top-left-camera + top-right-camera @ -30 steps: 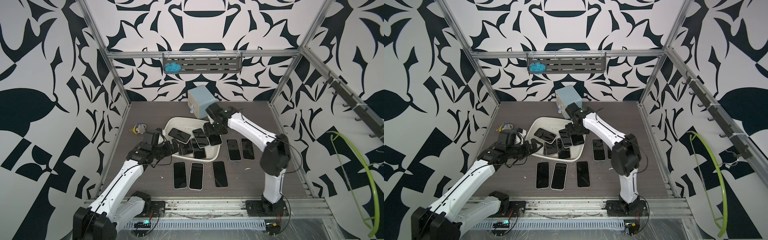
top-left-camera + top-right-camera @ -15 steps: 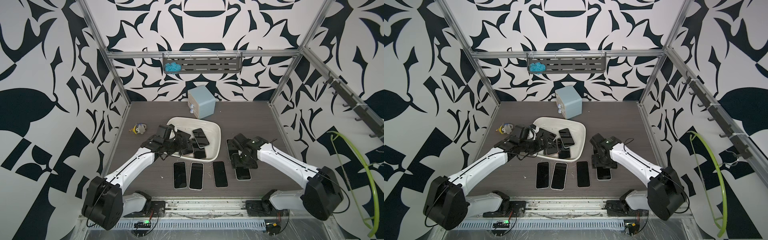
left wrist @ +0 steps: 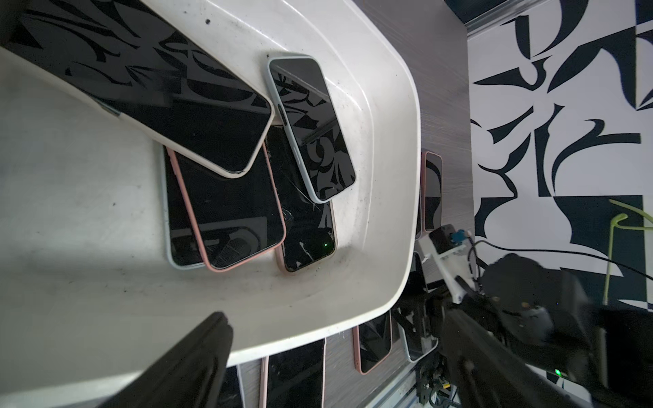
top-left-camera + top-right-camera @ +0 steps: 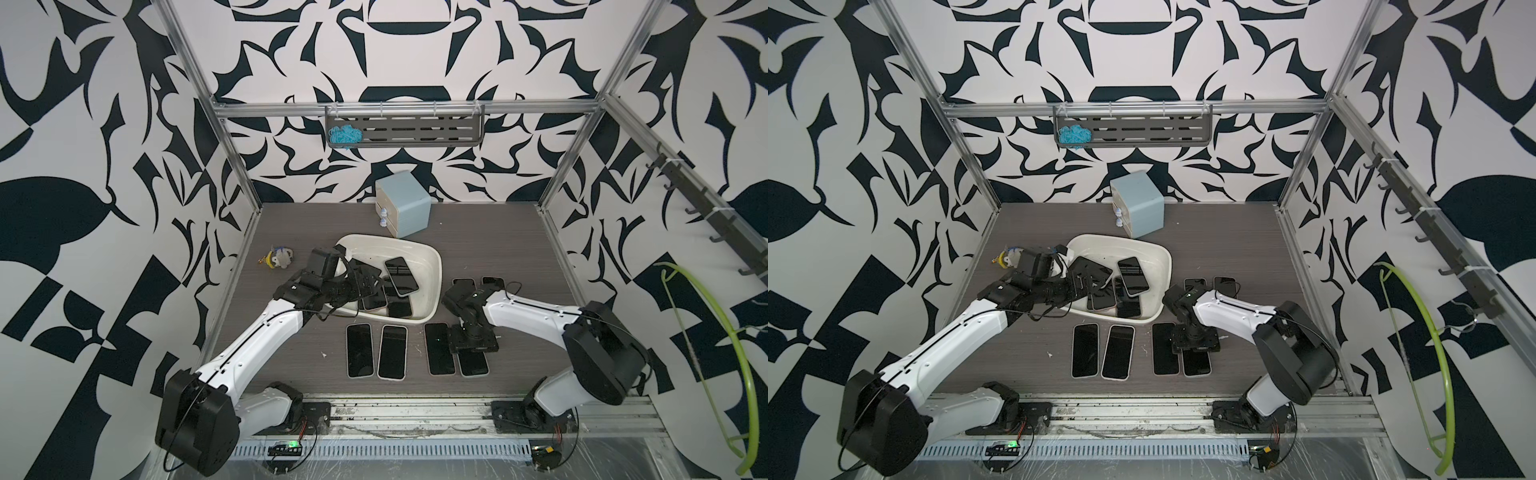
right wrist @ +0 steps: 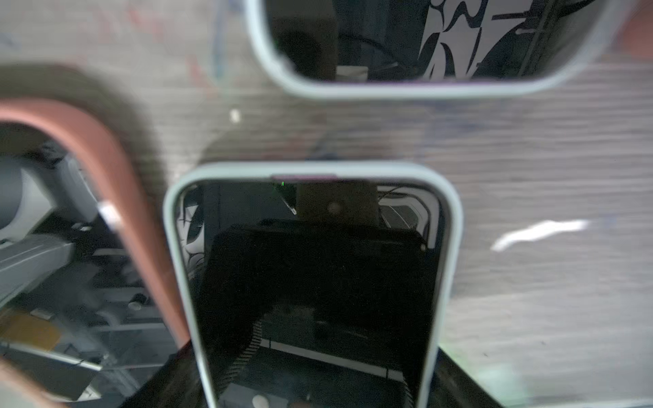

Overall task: Take the phone out of the storage box
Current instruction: Place the phone at the center of the board.

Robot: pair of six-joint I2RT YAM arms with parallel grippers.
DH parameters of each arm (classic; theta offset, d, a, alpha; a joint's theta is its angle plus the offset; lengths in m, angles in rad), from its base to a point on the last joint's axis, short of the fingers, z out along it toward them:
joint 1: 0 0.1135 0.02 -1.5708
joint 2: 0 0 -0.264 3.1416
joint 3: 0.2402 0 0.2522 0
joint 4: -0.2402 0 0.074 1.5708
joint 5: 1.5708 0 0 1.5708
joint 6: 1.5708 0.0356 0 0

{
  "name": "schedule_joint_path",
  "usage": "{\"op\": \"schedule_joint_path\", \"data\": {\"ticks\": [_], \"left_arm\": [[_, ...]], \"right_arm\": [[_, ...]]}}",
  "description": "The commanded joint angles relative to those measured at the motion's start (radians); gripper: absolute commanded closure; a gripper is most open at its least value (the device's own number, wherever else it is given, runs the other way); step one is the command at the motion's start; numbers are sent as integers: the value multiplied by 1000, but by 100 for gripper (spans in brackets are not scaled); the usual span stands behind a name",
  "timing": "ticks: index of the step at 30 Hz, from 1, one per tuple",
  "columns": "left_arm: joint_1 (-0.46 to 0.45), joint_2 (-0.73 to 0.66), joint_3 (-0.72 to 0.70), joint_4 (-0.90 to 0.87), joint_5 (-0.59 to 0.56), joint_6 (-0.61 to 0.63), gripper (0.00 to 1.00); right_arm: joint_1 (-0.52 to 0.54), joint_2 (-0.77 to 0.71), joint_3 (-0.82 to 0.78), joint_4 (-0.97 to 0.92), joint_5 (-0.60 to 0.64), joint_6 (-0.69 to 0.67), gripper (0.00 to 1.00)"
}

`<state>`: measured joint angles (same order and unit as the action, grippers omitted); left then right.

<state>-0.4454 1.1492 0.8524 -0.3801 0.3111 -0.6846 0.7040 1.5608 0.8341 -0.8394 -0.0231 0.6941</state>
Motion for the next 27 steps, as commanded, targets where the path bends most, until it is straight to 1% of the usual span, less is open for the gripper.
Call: {"op": "schedule_joint_path", "data": {"ticks": [1,4,8,12,15,19,22,25,27], "left_arm": [[-1,-41,17,-47,-25,-2,0],[-1,-57,6,-55,-30,-8,0],[-1,-70,-12,-66,-32,-18,0],[-1,-80,-24,-75,-33,-26,0],[-1,-79,-27,-83,-43,-22,0],[-1,-55,-7,-111,-50,-7,0],[-1,-50,0,-115,-63,-34,0],[0,-57,-7,-84,-91,-62,0],[-1,-53,2,-83,-98,-84,0]], "right_arm": [[17,15,-3,12,7,16,16],[23,39,4,32,-2,11,16],[64,85,36,70,-25,20,16],[92,109,46,88,-26,39,8],[92,72,26,100,-28,46,1],[89,5,20,81,-11,43,1],[83,-75,21,35,12,42,1],[81,-151,75,-35,55,11,1],[81,-173,144,-71,56,-34,1]]}}
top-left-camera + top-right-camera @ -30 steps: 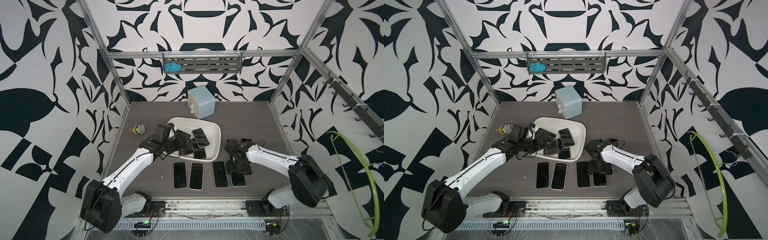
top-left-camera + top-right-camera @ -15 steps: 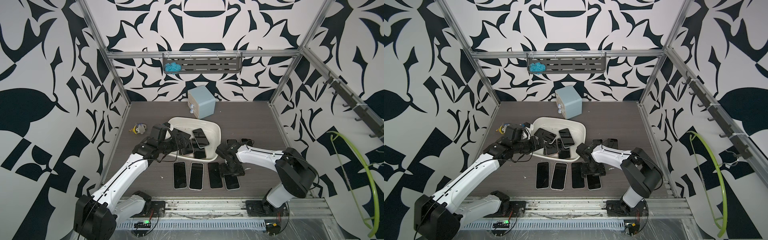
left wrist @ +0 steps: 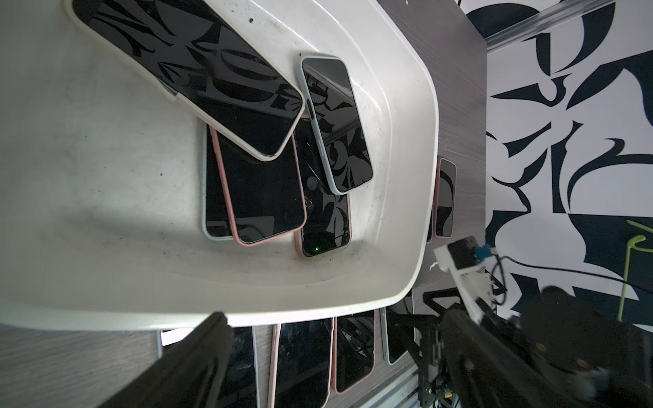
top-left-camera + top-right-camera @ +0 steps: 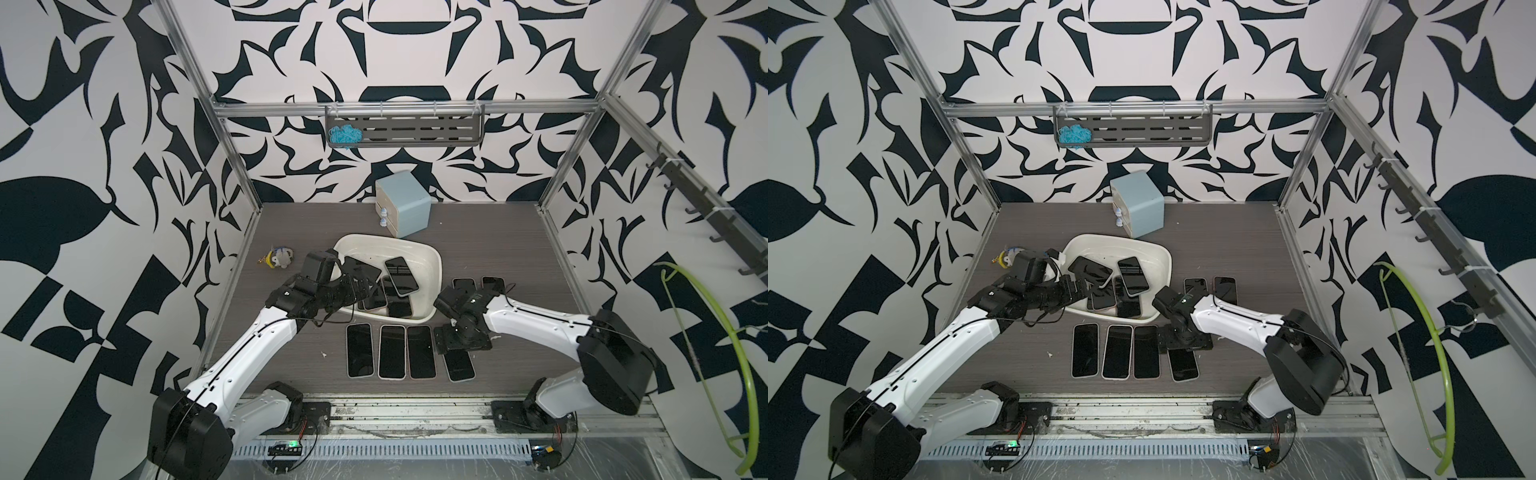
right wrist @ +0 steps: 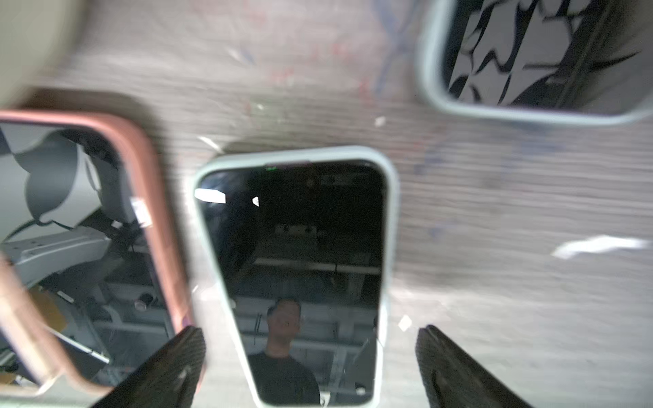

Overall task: Take the phone out of the storage box
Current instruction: Place the phone at the center of the board, then pick up the phone from the storage box.

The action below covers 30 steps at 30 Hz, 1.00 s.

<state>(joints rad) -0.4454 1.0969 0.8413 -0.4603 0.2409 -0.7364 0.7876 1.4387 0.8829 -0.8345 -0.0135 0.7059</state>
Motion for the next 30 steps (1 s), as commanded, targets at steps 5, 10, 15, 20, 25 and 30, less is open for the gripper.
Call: {"op": "schedule_joint_path", "data": {"ticks": [5,10,15,20,25,30], "left_arm": [[-3,-26,-10,27,-50,-95,0],[-2,-55,-41,59,40,-104,0],[-3,-90,-7,-84,-11,-49,0],[-1,-156,-64,-47,-37,-59,0],[-1,-144,-59,-75,-23,-49,0],[-1,-154,-51,-94,-35,-39,0]], "right_arm": [[-7,19,289,-57,17,-186,1],[-39,211,497,-44,-4,-304,1],[-98,426,689,-35,-61,-353,1],[-119,624,866,-46,-56,-404,1],[-131,748,999,-54,-59,-440,1],[-149,847,1098,-75,-54,-451,1]]}}
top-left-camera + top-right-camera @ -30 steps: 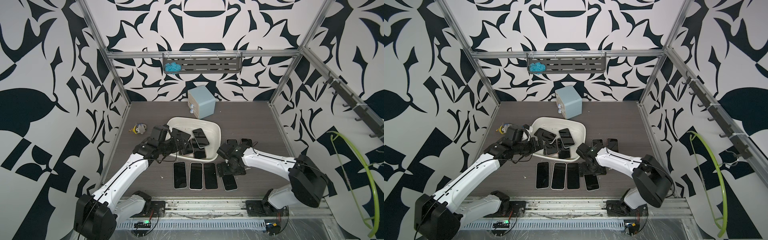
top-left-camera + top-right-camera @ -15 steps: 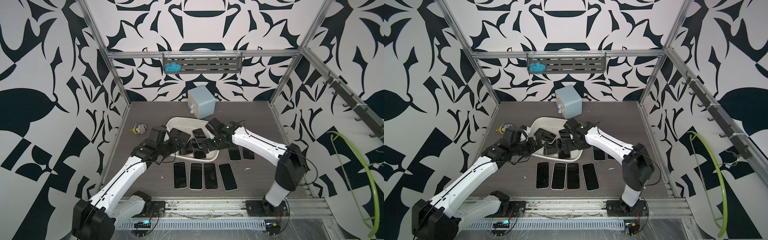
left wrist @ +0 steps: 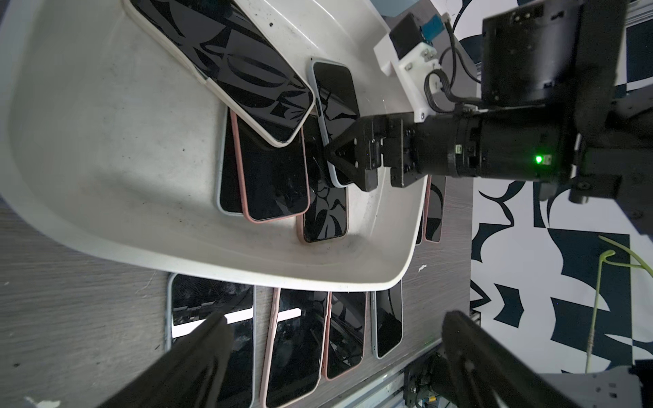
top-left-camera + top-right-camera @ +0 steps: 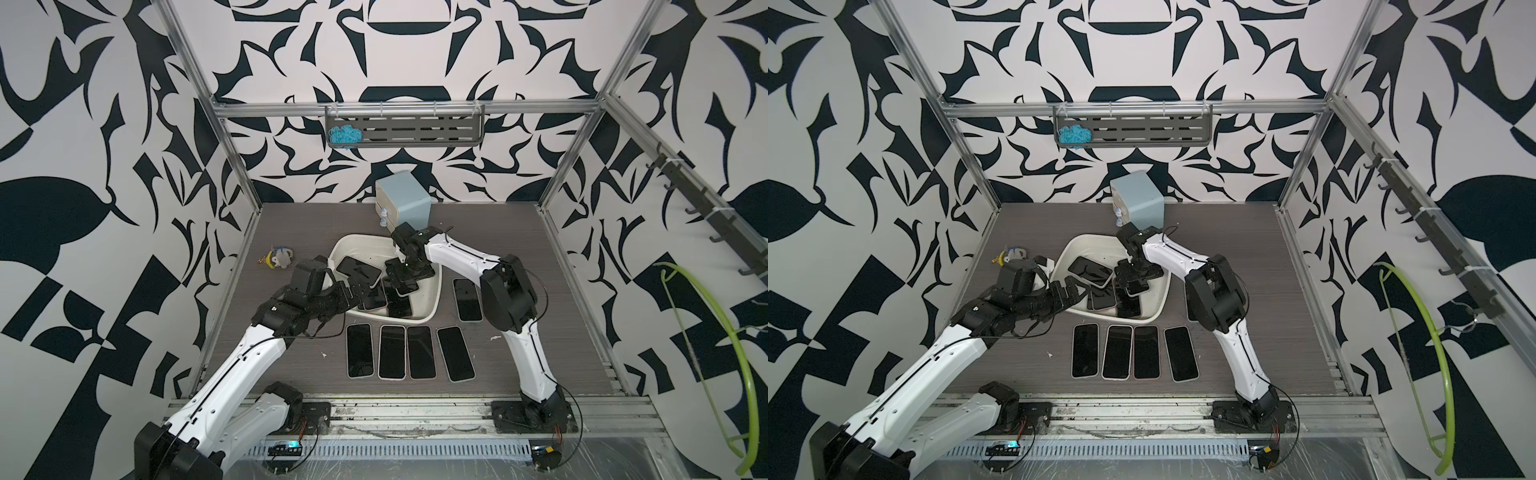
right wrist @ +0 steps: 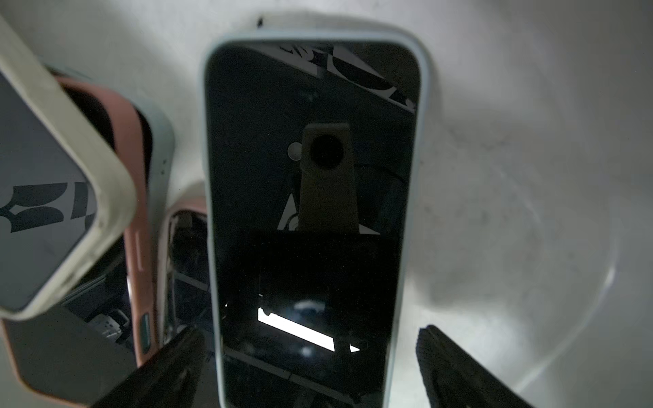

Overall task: Take the phone out of the storage box
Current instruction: Pick up the phone from the storage box.

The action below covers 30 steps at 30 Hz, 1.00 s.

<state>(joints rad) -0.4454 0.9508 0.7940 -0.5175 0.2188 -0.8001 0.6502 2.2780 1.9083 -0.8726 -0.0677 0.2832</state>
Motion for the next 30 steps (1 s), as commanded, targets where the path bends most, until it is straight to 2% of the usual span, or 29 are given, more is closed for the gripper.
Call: {"op": "schedule_joint_path", "data": {"ticks": [1,8,16,21,30], "left_arm": [[0,-7,-1,-43,-13,27,0],[1,1,18,-79,-14,38,0],[7,-20,11,-94,-17,41,0],[8,-35,-10,-85,-18,38,0],[8,-15,-61,41,23,6,0]], "right_arm": [[-15,26,92,-43,-4,-30,1],[-20,141,225,-88,-31,-17,5],[-20,173,283,-135,4,-2,21],[-20,102,255,-120,54,10,26],[-37,-54,261,-97,7,36,28]]}}
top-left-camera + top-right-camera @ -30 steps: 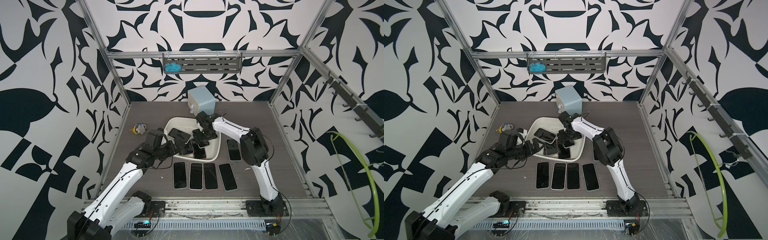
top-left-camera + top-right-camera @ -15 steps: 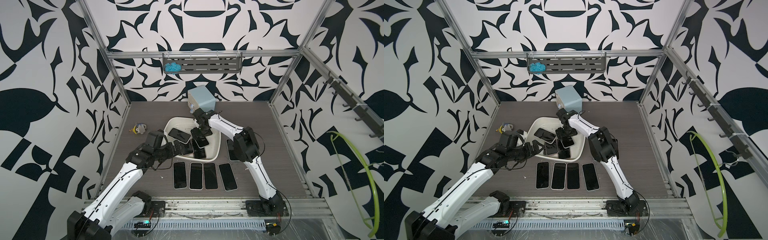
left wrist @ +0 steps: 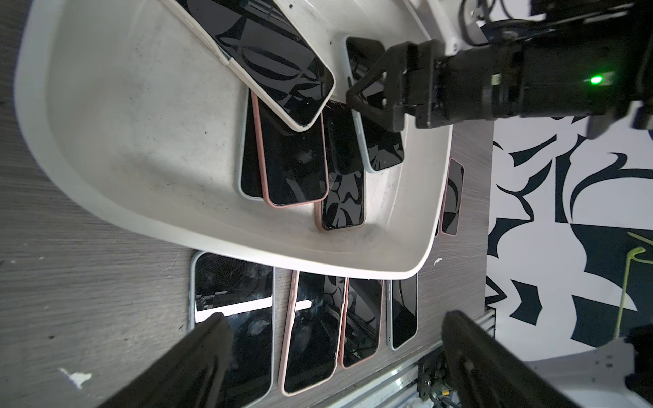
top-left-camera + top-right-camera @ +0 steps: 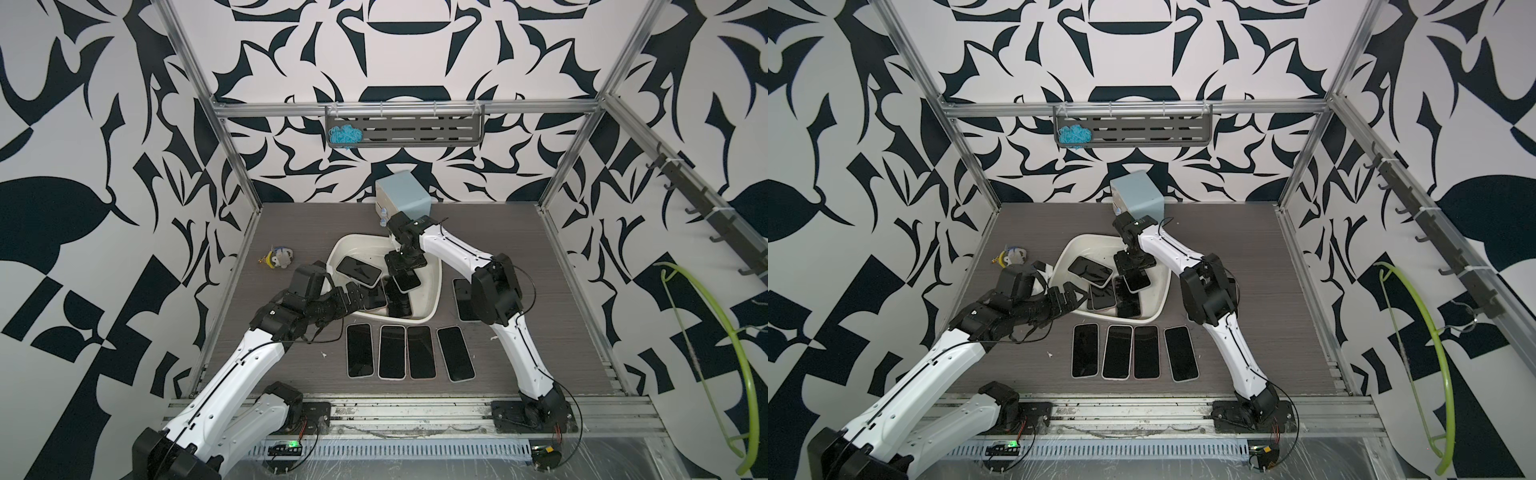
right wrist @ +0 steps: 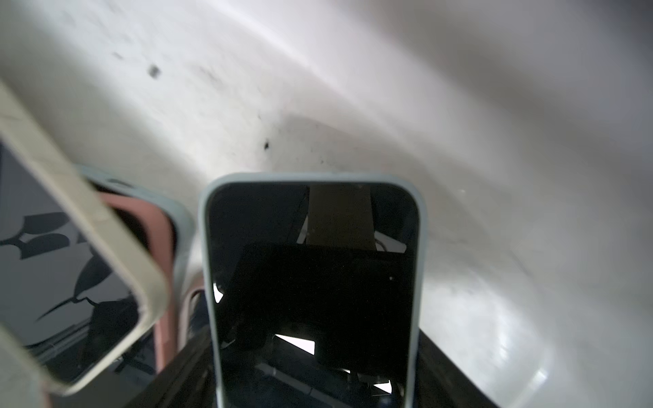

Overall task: Take the phone out of the storage box
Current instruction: Pick up the phone from the storage box, then place the phone at the center of the board.

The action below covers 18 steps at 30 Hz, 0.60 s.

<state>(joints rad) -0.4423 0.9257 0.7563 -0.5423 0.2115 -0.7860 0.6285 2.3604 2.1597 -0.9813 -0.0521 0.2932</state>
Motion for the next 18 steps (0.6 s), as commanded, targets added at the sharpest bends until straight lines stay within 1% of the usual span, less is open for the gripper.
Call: {"op": "schedule_joint_path", "data": {"ticks": [1,4,7,10,14,16,18], "left_arm": [[5,16,-29,83,34,-11,0],[4,42,-39,135,45,-19,0],[-6,80,-37,184,54,-22,0],[-37,144,-32,237,54,-22,0],[-93,250,-5,311,51,-21,0],[-109,303,14,340,60,-18,0],[-117,341,39,363,72,-12,0]], "right_arm": [[-20,-153,-1,12,-19,32,28],[-34,-218,-42,15,-42,44,28],[-48,-326,-137,16,-40,52,28],[-73,-473,-314,22,-9,52,28],[-125,-699,-611,41,27,78,28],[-147,-785,-739,18,34,102,28],[-159,-858,-852,-23,67,131,28]]}}
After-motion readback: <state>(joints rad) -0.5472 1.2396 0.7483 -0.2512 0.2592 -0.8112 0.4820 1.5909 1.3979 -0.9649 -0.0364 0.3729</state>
